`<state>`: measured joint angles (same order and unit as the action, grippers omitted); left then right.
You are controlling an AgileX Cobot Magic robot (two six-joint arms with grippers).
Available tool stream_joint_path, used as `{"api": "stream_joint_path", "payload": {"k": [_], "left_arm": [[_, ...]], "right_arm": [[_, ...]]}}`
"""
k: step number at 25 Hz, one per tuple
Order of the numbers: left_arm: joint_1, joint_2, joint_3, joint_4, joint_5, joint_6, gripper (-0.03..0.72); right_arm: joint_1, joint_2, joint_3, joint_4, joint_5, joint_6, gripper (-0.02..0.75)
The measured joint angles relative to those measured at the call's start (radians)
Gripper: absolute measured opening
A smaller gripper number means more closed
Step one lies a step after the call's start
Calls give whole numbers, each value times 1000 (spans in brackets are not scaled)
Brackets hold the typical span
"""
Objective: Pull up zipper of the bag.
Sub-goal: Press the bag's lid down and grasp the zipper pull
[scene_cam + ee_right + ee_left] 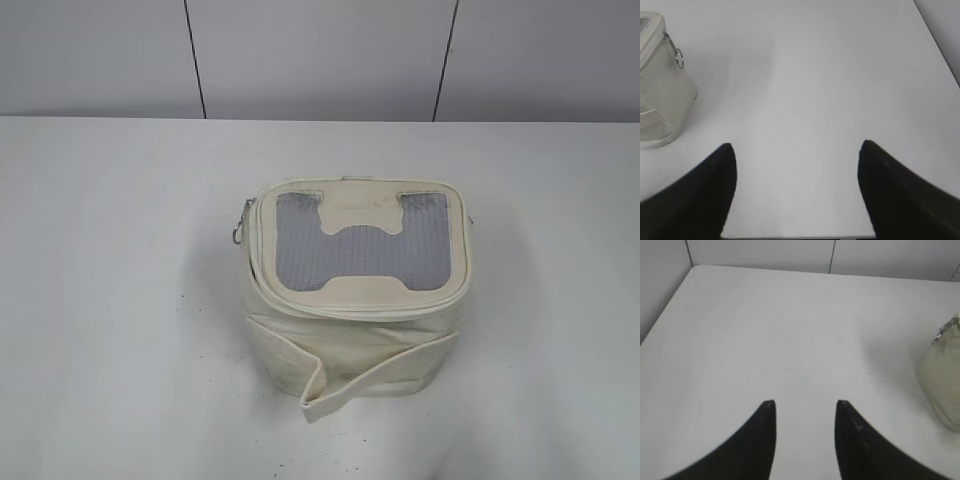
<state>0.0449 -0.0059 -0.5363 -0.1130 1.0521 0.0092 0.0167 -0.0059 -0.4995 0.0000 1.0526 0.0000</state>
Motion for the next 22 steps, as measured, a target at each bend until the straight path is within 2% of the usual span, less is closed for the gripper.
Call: {"api": "stream_joint_path", "payload": {"k": [6,11,15,20,22], "left_arm": [[-19,21,0,-99,-28,0,308],[-19,125,-13,-163,-138,15,308],[-19,267,-17,-279,-234,151,308],[-19,471,-17,-385,-364,317,308],[-19,549,-23,-421,-386,425,308]], "right_arm": [[0,79,-10,49,-27,0,586],[20,219,-26,167,-222,-34,586],[88,351,-39,216,-293,-91,586],[232,555,-115,220,-331,-161,586],[282,649,-159,220,-338,-193,586]]}}
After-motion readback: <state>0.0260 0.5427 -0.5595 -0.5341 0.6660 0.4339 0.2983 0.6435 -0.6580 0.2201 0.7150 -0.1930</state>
